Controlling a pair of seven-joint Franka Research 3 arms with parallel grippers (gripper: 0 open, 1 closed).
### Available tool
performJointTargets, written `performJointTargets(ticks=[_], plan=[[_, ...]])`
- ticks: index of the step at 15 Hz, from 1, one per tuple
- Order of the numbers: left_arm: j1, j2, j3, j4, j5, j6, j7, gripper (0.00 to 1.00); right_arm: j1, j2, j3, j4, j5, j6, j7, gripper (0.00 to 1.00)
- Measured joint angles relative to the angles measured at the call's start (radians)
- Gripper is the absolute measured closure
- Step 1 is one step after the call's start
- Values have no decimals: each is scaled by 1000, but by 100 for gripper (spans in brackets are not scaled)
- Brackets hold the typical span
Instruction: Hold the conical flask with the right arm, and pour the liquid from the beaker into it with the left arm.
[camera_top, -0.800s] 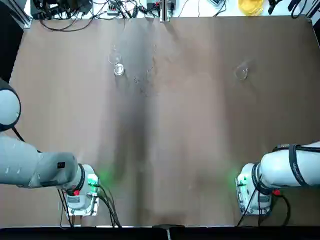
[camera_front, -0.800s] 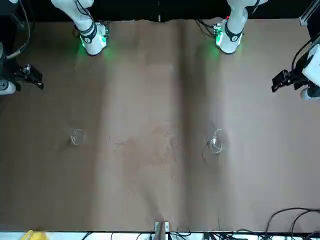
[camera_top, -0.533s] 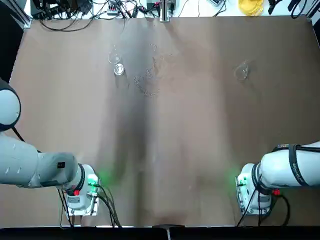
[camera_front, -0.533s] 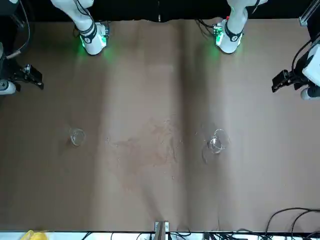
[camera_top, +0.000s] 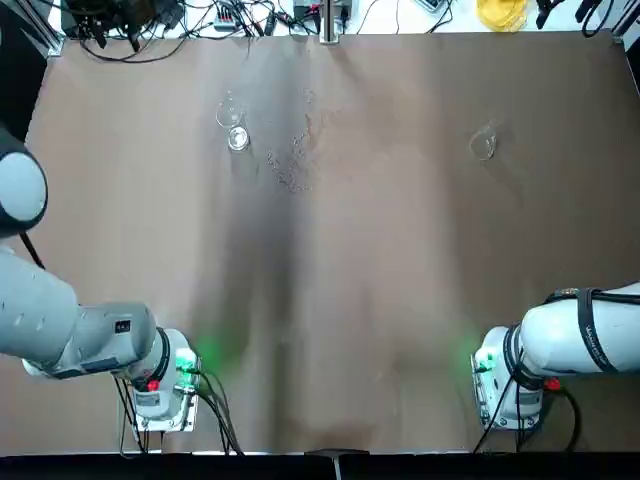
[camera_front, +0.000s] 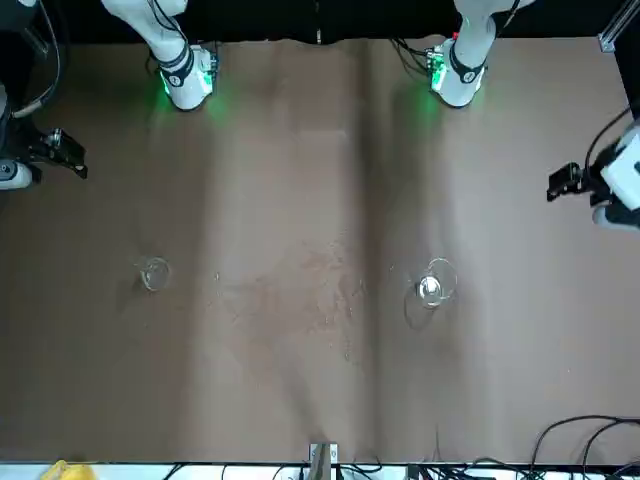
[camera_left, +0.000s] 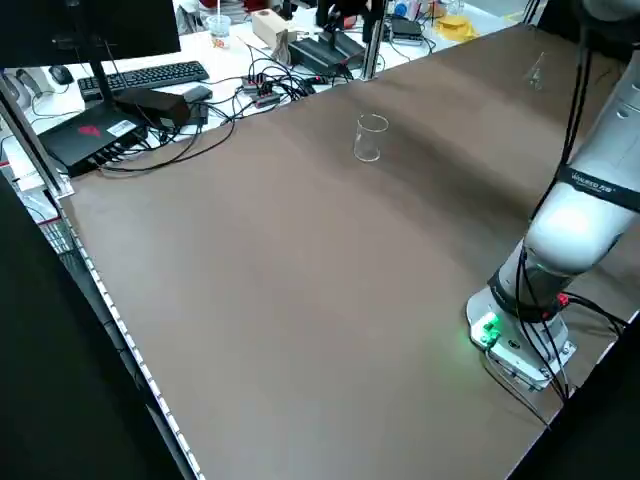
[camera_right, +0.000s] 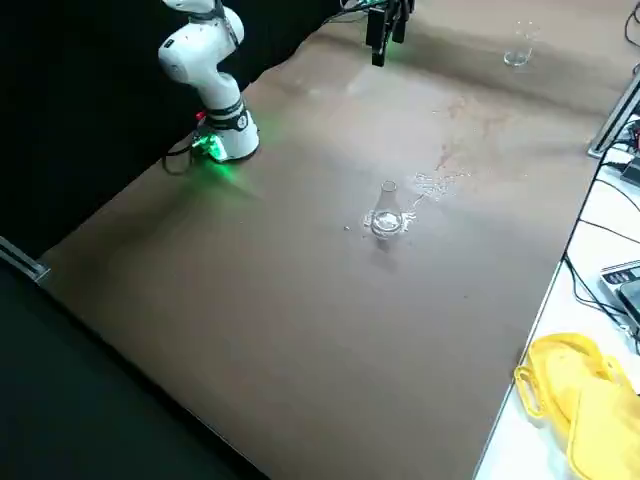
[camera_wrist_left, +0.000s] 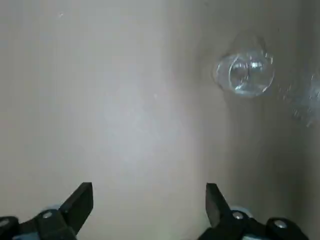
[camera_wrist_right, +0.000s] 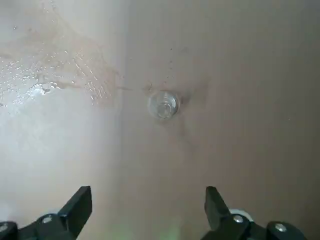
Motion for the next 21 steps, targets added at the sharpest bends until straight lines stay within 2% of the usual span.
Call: performJointTargets(ticks=[2,3,6,9,12,14,16,21], plan=[[37,58,1,13,-5,24,204,1,0,0,0,0,0,0,0,0],[74,113,2,24,-38,64,353,1,0,0,0,0,1,0,-1,0],[123,186,3,28,-145,111,531,0,3,0,9,0,3,0,-4,0],[129,235,2,35,-183,145,679,0,19,0,15,0,3,-1,-96,0],[132,257,1,41,-240,170,839,0,-13,0,4,-1,86,-1,-247,0],[153,280,2,41,-306,176,969,0,-68,3,-2,-3,162,-2,-343,0],[185,319,3,41,-389,195,1114,0,-108,9,-6,-4,194,0,-445,0],[247,456,4,42,-626,223,1504,1,-138,57,-6,-6,256,14,-615,0]])
